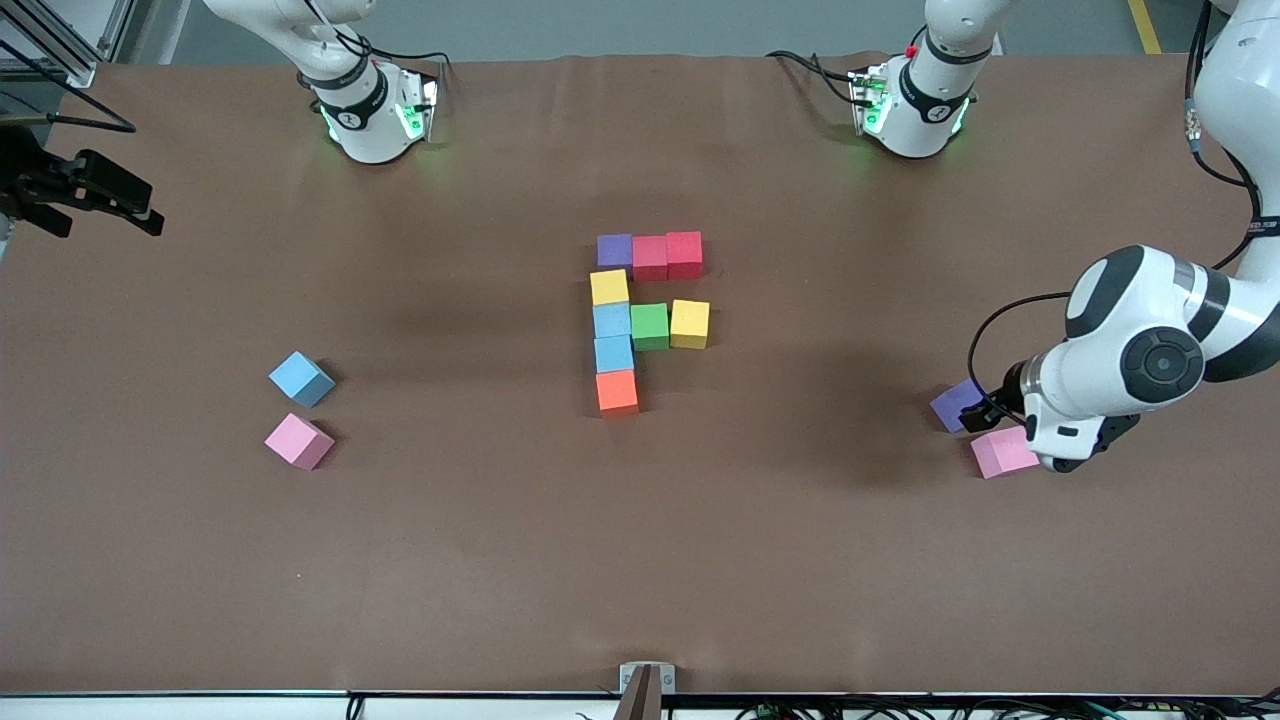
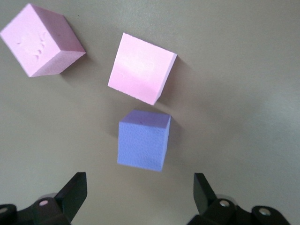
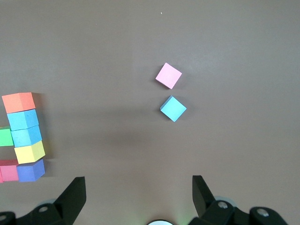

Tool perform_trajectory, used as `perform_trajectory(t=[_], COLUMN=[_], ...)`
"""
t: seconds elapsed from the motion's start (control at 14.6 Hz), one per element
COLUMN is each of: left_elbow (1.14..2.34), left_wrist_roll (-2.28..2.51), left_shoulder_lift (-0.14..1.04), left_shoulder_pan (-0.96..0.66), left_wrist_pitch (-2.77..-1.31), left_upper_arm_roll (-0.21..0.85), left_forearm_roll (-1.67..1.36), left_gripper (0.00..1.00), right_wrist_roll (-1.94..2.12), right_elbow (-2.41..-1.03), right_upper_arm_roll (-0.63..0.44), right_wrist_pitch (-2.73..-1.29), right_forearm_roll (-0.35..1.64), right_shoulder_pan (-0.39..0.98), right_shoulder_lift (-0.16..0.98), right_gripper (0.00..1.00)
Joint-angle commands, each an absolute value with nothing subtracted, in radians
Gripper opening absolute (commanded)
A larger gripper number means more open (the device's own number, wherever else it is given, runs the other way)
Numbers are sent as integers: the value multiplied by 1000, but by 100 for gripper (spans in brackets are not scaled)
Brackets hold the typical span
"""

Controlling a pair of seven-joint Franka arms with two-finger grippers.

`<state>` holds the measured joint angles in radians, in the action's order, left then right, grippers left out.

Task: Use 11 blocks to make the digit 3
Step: 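Grasp the purple block with the left gripper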

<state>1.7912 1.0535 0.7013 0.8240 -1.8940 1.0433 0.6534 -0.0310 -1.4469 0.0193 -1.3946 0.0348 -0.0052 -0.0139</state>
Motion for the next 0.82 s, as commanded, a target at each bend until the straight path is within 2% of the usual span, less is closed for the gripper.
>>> perform_trajectory(t=[0.0, 0.21, 0.48, 0.75], left_elbow=[1896, 1960, 1979, 2014], left_wrist_roll=[1051, 1051, 1054, 1052], left_shoulder_lift=[698, 709, 739, 752], left_shoulder_pan=[899, 945, 963, 959], left_wrist_pitch=[-2003, -2107, -2192, -2278], left_upper_arm_roll=[1065, 1060, 1057, 1005], left_forearm_roll=[718, 782, 782, 785], left_gripper=[100, 100, 100, 100], right_wrist_roll=[-23, -26, -25, -23], right_elbow=[-1439, -1437, -1433, -1431], right_upper_arm_roll=[23, 23, 21, 20], right_wrist_pitch=[-1387, -1388, -1391, -1390], right_forearm_roll=[25, 25, 25, 25], right_shoulder_pan=[-8, -12, -14, -17], right_shoulder_lift=[-11, -11, -11, -11], right_gripper=[100, 100, 100, 100])
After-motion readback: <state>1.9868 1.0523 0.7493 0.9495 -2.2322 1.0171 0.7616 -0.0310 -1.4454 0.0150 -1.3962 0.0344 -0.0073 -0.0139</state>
